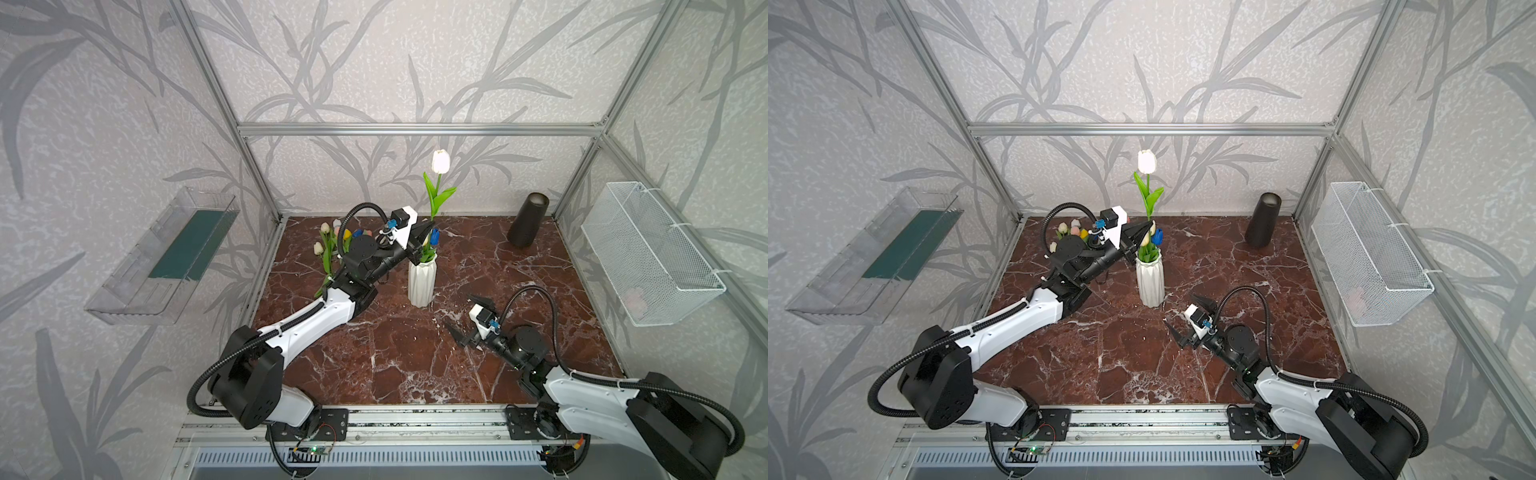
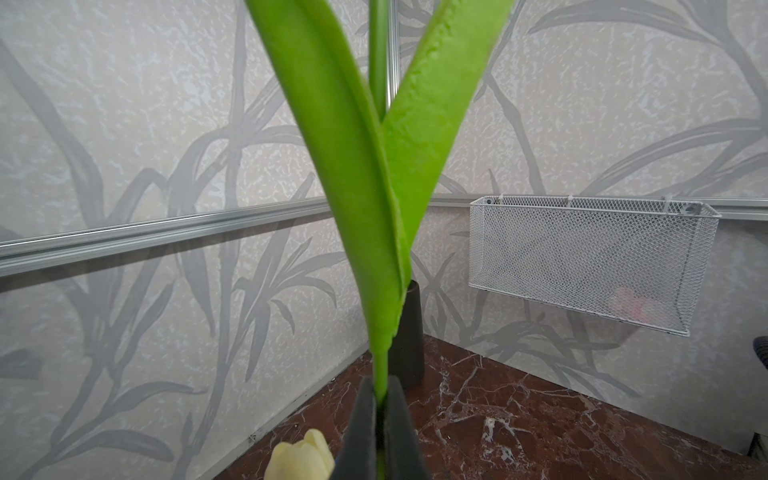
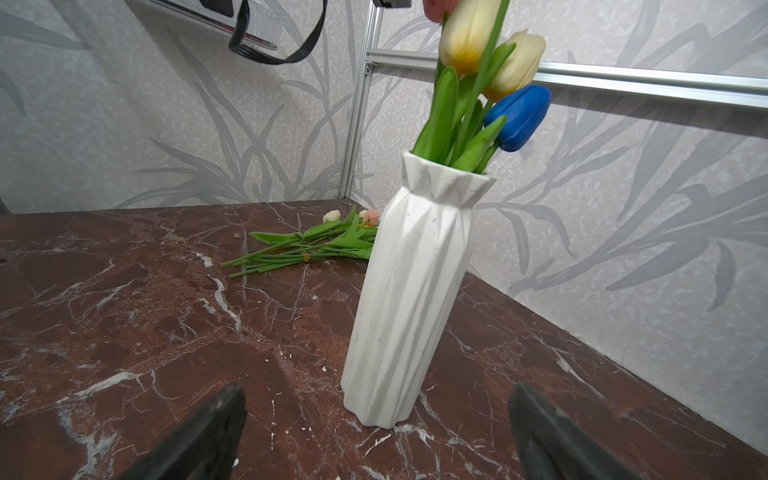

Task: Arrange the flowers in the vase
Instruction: 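Lower the white tulip stem into the vase with the left gripper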

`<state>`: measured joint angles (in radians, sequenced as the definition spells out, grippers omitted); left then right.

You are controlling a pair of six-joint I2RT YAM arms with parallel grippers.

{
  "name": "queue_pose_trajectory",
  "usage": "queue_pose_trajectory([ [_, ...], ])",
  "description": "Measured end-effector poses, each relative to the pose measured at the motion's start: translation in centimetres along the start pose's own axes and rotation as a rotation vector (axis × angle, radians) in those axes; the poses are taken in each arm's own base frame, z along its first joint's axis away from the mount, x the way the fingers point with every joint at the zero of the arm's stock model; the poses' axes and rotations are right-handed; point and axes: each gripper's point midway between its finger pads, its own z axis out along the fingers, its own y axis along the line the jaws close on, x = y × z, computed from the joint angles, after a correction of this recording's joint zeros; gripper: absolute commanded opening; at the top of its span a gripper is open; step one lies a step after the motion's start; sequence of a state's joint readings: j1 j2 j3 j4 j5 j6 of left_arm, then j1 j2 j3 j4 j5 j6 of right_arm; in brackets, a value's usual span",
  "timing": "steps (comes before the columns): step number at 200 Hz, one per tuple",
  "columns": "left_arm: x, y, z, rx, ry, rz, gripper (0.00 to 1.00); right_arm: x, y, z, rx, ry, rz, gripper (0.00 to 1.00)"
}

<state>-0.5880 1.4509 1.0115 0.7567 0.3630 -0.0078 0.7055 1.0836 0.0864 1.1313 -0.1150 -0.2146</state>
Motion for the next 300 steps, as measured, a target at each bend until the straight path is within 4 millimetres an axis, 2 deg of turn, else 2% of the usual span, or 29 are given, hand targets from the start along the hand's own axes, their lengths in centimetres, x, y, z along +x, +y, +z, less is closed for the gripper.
queue_pose_trajectory([
  [92, 2.0, 0.3, -0.2, -0.022, 0.047, -0.002, 0.0, 0.0, 0.0, 0.0, 0.0, 0.0, 0.0, 0.99],
  [151, 4.7, 0.0, -1.0, -0.016, 0.09, -0.022, 0.0, 0.0, 0.0, 0.0, 0.0, 0.0, 0.0, 0.99],
  [169, 5.3, -0.2, -1.2, -0.011, 0.104, -0.025, 0.14, 0.0, 0.0, 0.0, -0.001, 0.001, 0.0, 0.99],
  [175, 5.4, -0.2, -1.3, -0.009, 0.109, -0.026, 0.24, 0.0, 0.0, 0.0, -0.001, 0.0, 0.0, 0.99],
  [183, 5.4, -0.3, -1.3, -0.005, 0.112, -0.023, 0.43, 0.0, 0.0, 0.0, -0.002, 0.001, 0.0, 0.99],
  [186, 5.4, -0.4, -1.4, -0.003, 0.112, -0.021, 0.46, 0.0, 0.0, 0.0, -0.003, 0.001, 0.0, 0.99],
  [268, 3.5, -0.8, -2.8, -0.001, 0.128, 0.002, 0.53, 0.4, 0.3, 0.1, -0.013, 0.013, 0.002, 0.99],
  [290, 2.1, -1.0, -3.6, -0.005, 0.125, 0.015, 0.53, 0.4, 0.3, 0.1, -0.013, 0.013, 0.002, 0.99],
  [300, 1.2, -1.1, -4.1, -0.01, 0.115, 0.027, 0.56, 0.5, 0.3, 0.1, -0.014, 0.016, 0.003, 0.99],
])
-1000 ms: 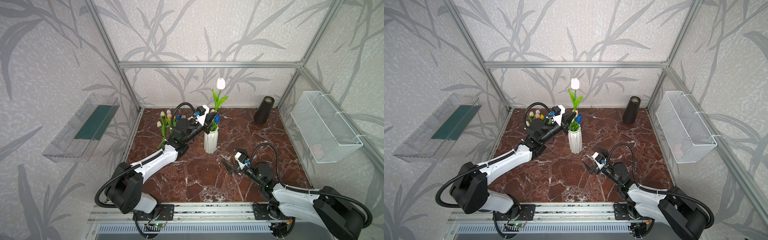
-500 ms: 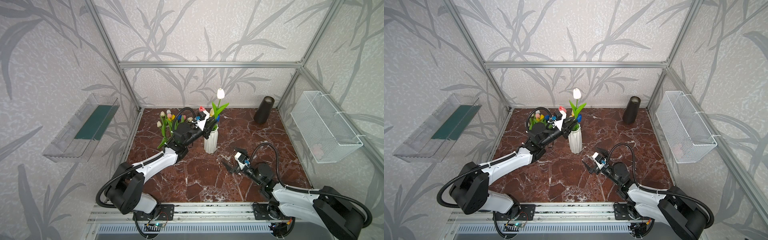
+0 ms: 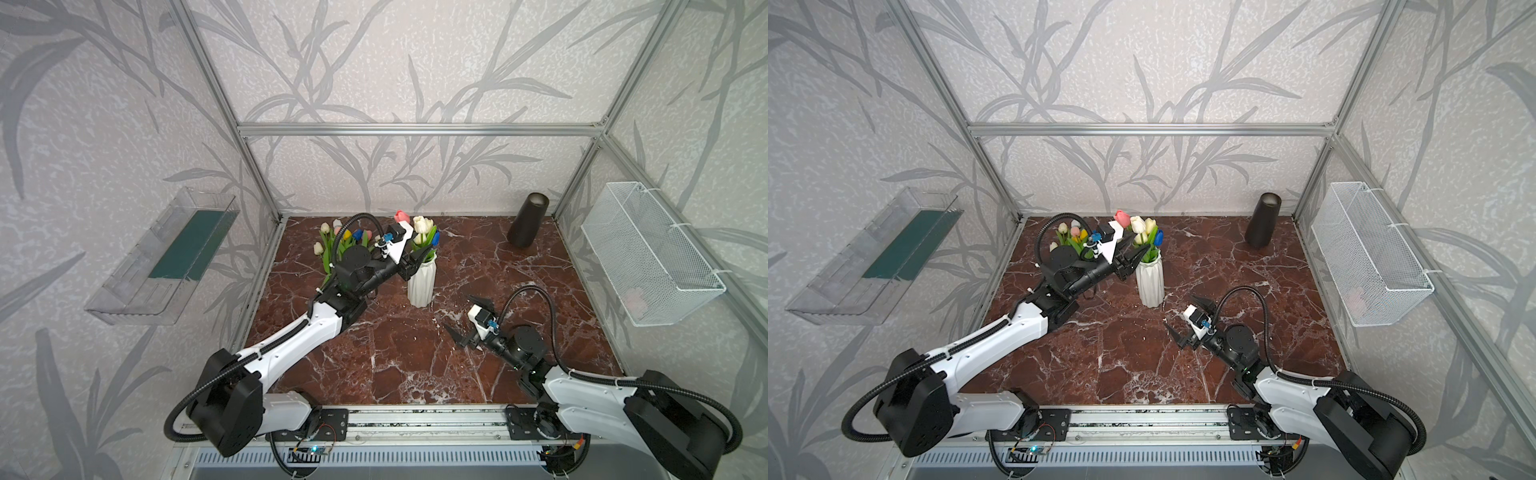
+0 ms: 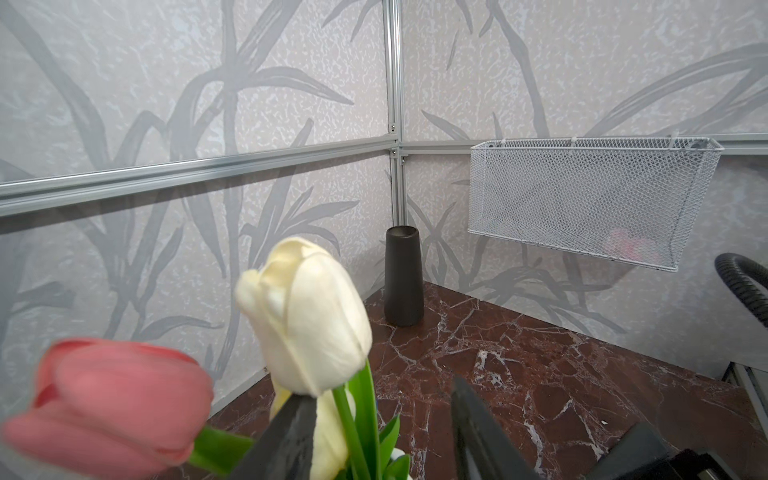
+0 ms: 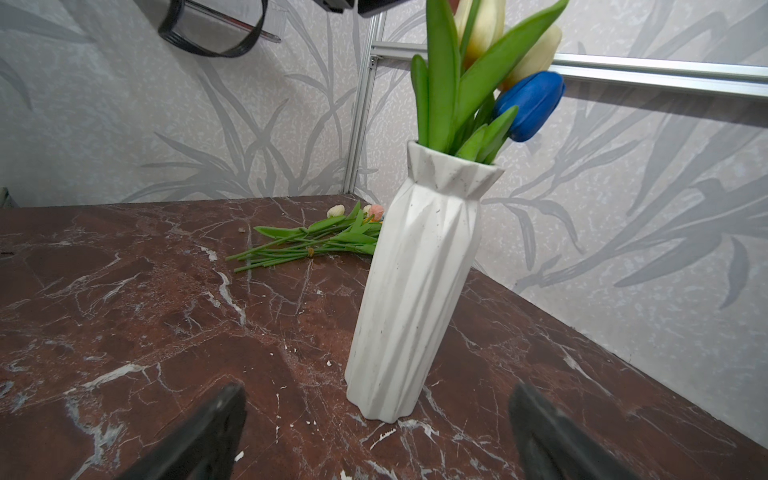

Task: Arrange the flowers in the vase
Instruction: 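Lower the white tulip stem into the vase with the left gripper, then open the left gripper and move it back to the tulip bunch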

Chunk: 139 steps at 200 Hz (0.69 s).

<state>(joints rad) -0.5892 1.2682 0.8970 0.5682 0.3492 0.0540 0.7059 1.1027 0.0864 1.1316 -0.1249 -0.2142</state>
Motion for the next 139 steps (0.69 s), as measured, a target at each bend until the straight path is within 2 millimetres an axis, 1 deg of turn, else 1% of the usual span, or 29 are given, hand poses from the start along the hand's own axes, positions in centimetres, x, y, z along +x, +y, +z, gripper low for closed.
queue_pose_trajectory([
  [19, -1.5, -0.2, -1.2, -0.006, -0.007, 0.018, 0.56, 0.3, 0.1, 0.1, -0.002, 0.009, 0.001, 0.99],
  [31, -2.6, -0.2, -1.6, -0.01, -0.01, 0.032, 0.56, 0.3, 0.1, 0.1, -0.003, 0.01, 0.001, 0.99],
  [43, -3.4, -0.1, -1.7, -0.014, -0.009, 0.046, 0.47, 0.3, 0.1, 0.1, -0.006, 0.009, 0.002, 0.99],
  [53, -3.5, 0.0, -1.7, -0.017, -0.001, 0.053, 0.46, 0.3, 0.2, 0.1, -0.008, 0.009, 0.001, 0.99],
  [71, -2.5, 0.3, -1.5, -0.025, 0.063, 0.046, 0.51, 0.3, 0.2, 0.1, -0.01, 0.01, 0.002, 0.99],
  [79, -1.8, 0.5, -1.2, -0.03, 0.099, 0.041, 0.51, 0.4, 0.2, 0.1, -0.01, 0.011, 0.002, 0.99],
  [93, -0.9, 0.9, -0.9, -0.043, 0.15, 0.038, 0.47, 0.4, 0.2, 0.1, -0.01, 0.013, 0.002, 0.99],
  [113, 0.5, 1.8, -1.2, -0.087, 0.21, 0.028, 0.46, 0.4, 0.2, 0.1, -0.01, 0.013, 0.002, 0.99],
  [139, 1.2, 2.9, -1.7, -0.141, 0.233, 0.026, 0.49, 0.4, 0.2, 0.1, -0.01, 0.013, 0.002, 0.99],
])
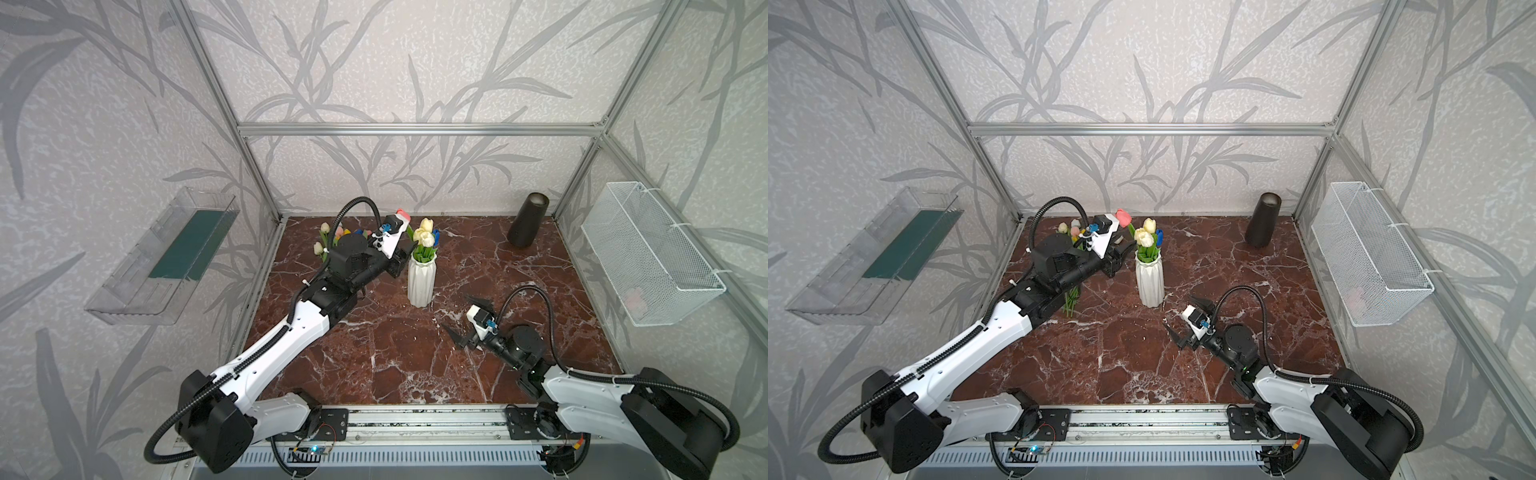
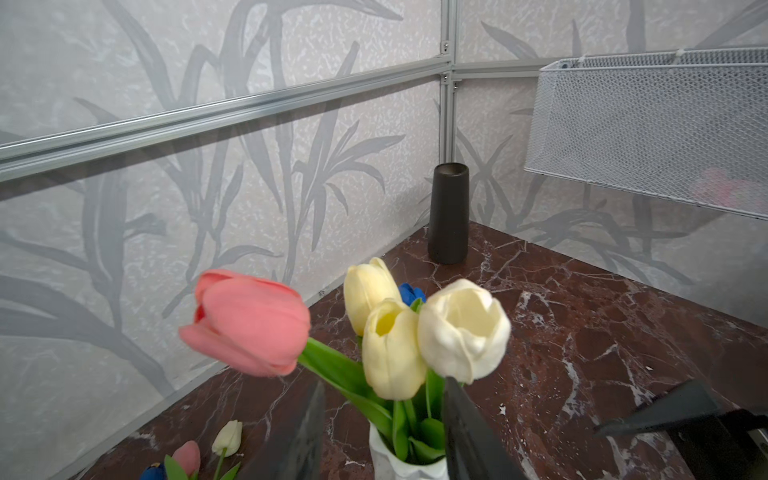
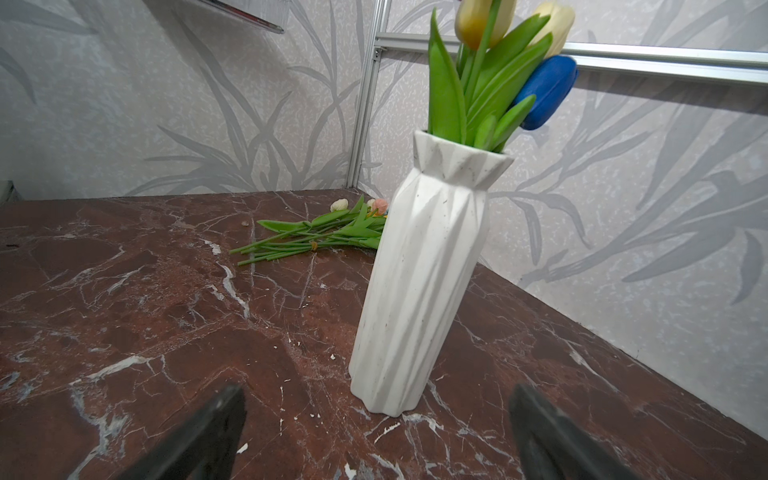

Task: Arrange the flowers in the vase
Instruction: 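Open the left gripper and move it back to the tulip bunch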

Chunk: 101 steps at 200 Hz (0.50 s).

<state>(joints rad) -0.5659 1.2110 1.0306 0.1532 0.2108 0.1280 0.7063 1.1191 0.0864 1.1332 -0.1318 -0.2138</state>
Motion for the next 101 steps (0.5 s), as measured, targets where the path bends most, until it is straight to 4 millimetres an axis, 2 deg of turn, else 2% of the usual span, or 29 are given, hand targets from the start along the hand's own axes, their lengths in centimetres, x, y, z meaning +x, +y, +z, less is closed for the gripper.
queue_pose_trajectory([
  [29, -0.3, 2.4, -1.5, -0.096, -0.024, -0.031, 0.52, 0.0, 0.0, 0.0, 0.0, 0.0, 0.0, 0.99],
  [46, -0.7, 5.0, -2.7, -0.197, -0.05, -0.063, 0.54, 0.0, 0.0, 0.0, 0.0, 0.0, 0.0, 0.99],
  [64, -0.1, 8.2, -4.1, -0.323, -0.05, -0.123, 0.54, 0.0, 0.0, 0.0, 0.0, 0.0, 0.0, 0.99],
  [82, 2.1, 12.9, -5.7, -0.489, -0.01, -0.212, 0.52, 0.0, 0.0, 0.0, 0.0, 0.0, 0.0, 0.99],
  [93, 4.9, 16.3, -6.7, -0.607, 0.057, -0.288, 0.53, 0.0, 0.0, 0.0, -0.001, 0.0, 0.0, 0.99],
  [101, 7.0, 18.1, -7.1, -0.666, 0.118, -0.336, 0.52, 0.0, 0.0, 0.0, -0.002, 0.0, 0.0, 0.99],
])
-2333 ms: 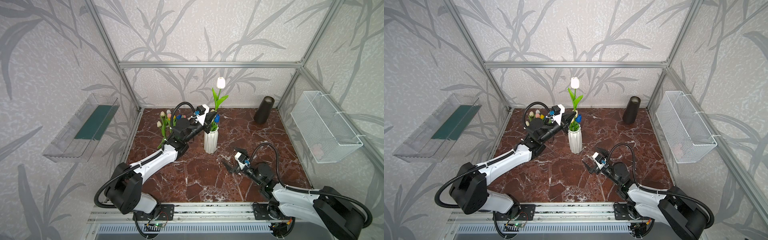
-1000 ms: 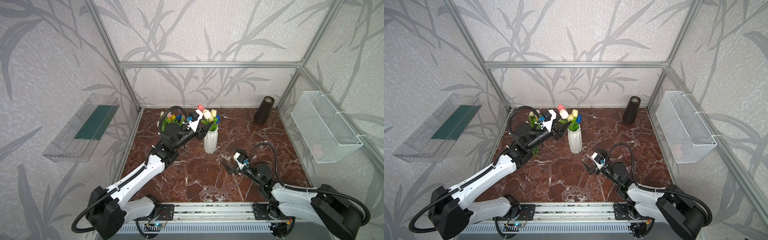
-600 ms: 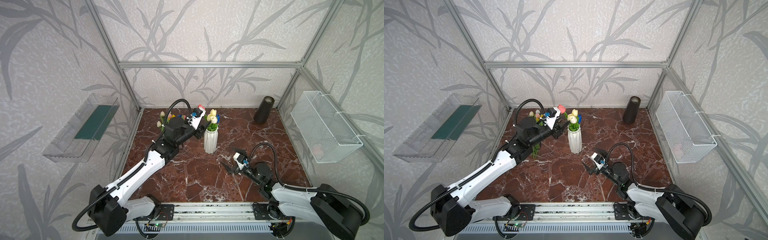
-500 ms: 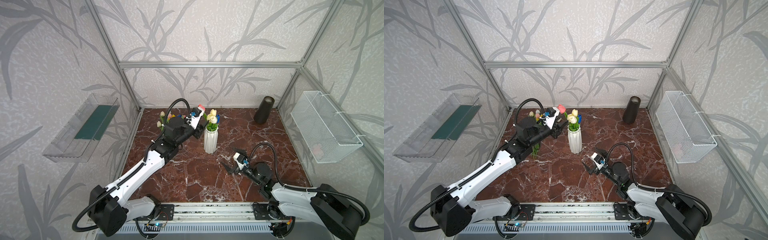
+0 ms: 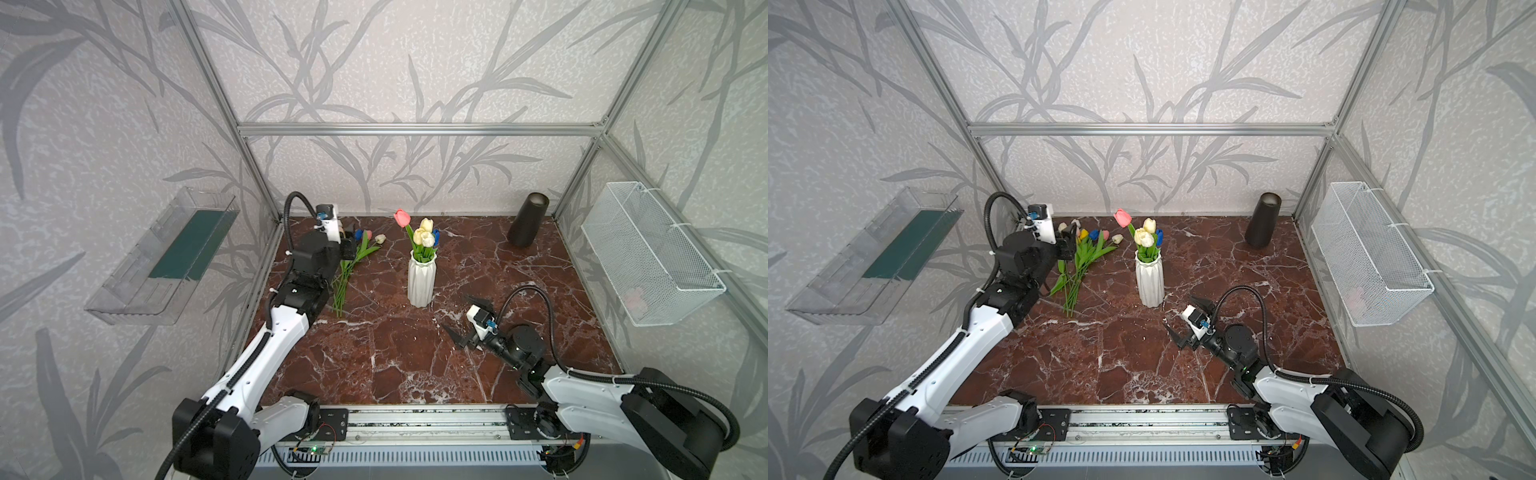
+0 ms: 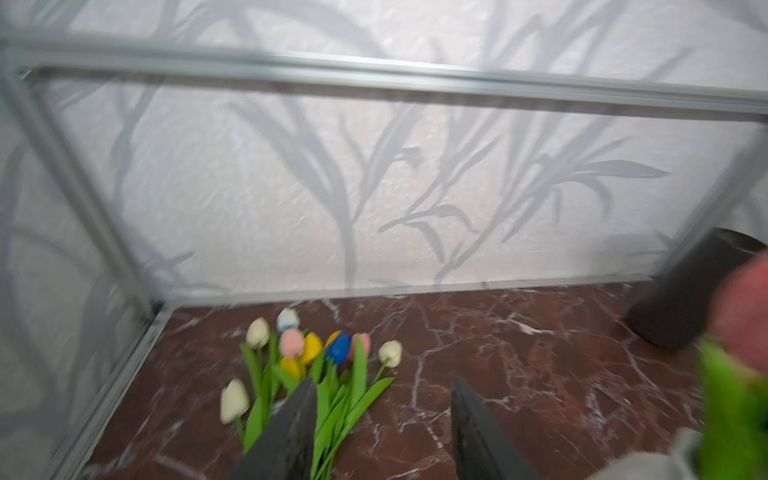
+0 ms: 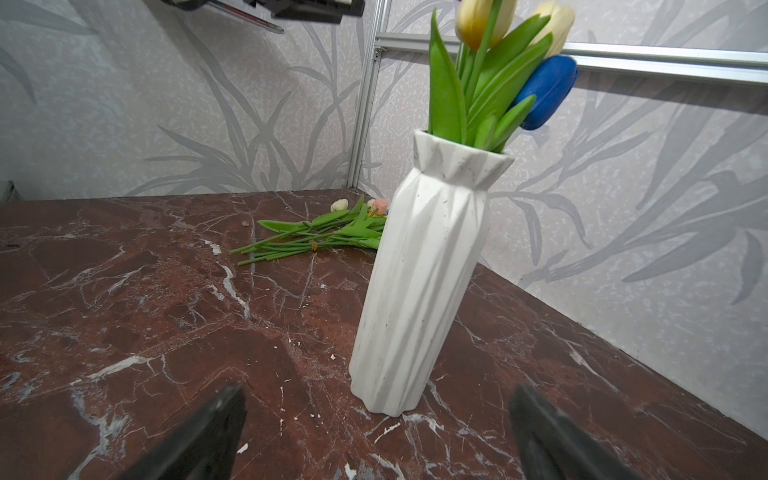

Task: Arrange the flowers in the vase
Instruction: 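Open the left gripper and move it back to the tulip bunch, then close the left gripper on a blue tulip stem in the bunch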

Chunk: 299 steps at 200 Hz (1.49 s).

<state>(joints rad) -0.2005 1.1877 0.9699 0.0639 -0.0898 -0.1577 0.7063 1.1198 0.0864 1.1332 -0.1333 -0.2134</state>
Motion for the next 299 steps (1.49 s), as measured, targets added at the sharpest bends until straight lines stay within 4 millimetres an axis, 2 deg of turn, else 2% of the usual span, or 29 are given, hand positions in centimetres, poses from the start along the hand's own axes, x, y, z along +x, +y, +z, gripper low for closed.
queue_pose_trajectory([
  [12, 3.2, 3.1, 2.4, -0.107, 0.13, -0.036, 0.48, 0.1, 0.1, 0.0, -0.003, 0.002, 0.0, 0.99],
  [19, 5.1, 4.2, 3.4, -0.15, 0.202, -0.045, 0.47, 0.1, 0.1, 0.0, -0.004, 0.004, 0.001, 0.99],
  [31, 9.0, 5.5, 5.1, -0.206, 0.335, -0.048, 0.4, 0.2, 0.1, 0.1, -0.007, 0.006, 0.001, 0.99],
  [51, 15.0, 7.2, 6.6, -0.272, 0.534, -0.045, 0.33, 0.4, 0.2, 0.1, -0.01, 0.011, 0.002, 0.99],
  [71, 18.6, 8.6, 7.6, -0.307, 0.681, -0.051, 0.31, 0.7, 0.3, 0.2, -0.012, 0.021, 0.004, 0.99],
  [85, 19.4, 9.1, 8.5, -0.311, 0.737, -0.056, 0.31, 0.8, 0.3, 0.2, -0.013, 0.024, 0.004, 0.99],
  [96, 19.4, 9.2, 9.4, -0.305, 0.766, -0.059, 0.26, 0.8, 0.3, 0.2, -0.013, 0.023, 0.005, 0.99],
  [123, 19.8, 8.0, 11.4, -0.234, 0.817, -0.038, 0.25, 0.8, 0.3, 0.2, -0.012, 0.022, 0.004, 0.99],
  [165, 23.7, 5.8, 11.0, -0.138, 0.961, 0.028, 0.26, 0.8, 0.3, 0.2, -0.012, 0.019, 0.004, 0.99],
  [186, 24.9, 5.1, 10.8, -0.105, 1.004, 0.045, 0.24, 0.8, 0.3, 0.2, -0.012, 0.02, 0.004, 0.99],
  [227, 24.9, 5.0, 11.1, -0.094, 1.019, 0.062, 0.24, 0.8, 0.3, 0.2, -0.012, 0.02, 0.004, 0.99],
  [240, 25.0, 4.9, 11.2, -0.095, 1.023, 0.058, 0.14, 0.8, 0.3, 0.2, -0.012, 0.02, 0.004, 0.99],
  [268, 25.0, 4.9, 11.2, -0.092, 1.028, 0.065, 0.13, 0.8, 0.3, 0.2, -0.012, 0.02, 0.004, 0.99],
  [299, 24.9, 4.6, 11.1, -0.087, 1.028, 0.067, 0.03, 0.8, 0.3, 0.3, -0.012, 0.02, 0.005, 0.99],
])
